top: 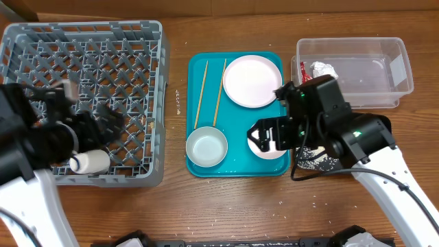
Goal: Sort waste into correct bins and load items into the dishwasher
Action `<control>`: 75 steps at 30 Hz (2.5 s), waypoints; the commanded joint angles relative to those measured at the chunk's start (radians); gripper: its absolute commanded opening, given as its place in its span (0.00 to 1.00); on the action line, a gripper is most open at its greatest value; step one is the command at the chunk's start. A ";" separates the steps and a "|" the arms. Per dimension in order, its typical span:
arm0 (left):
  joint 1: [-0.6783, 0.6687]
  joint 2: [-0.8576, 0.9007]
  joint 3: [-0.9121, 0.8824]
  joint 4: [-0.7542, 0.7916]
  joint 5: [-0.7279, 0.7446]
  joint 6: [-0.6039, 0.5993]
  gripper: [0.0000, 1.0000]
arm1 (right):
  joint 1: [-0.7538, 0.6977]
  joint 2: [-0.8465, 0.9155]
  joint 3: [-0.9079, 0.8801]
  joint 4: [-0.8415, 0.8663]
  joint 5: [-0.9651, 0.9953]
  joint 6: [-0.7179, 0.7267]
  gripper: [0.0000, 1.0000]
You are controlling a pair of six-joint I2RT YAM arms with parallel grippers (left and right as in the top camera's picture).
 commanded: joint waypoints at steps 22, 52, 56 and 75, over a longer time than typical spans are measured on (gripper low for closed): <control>-0.208 -0.287 0.026 -0.008 -0.058 0.161 1.00 | 0.038 -0.010 0.013 0.006 -0.011 -0.011 1.00; -0.208 -0.282 0.024 -0.008 -0.058 0.162 1.00 | -0.336 -1.177 -0.916 0.630 0.290 -0.279 1.00; -0.208 -0.282 0.024 -0.008 -0.058 0.162 1.00 | -0.336 -1.257 -1.084 0.787 0.290 -0.280 1.00; -0.208 -0.282 0.024 -0.008 -0.058 0.161 1.00 | -0.338 -1.277 -1.211 0.936 0.283 -0.280 1.00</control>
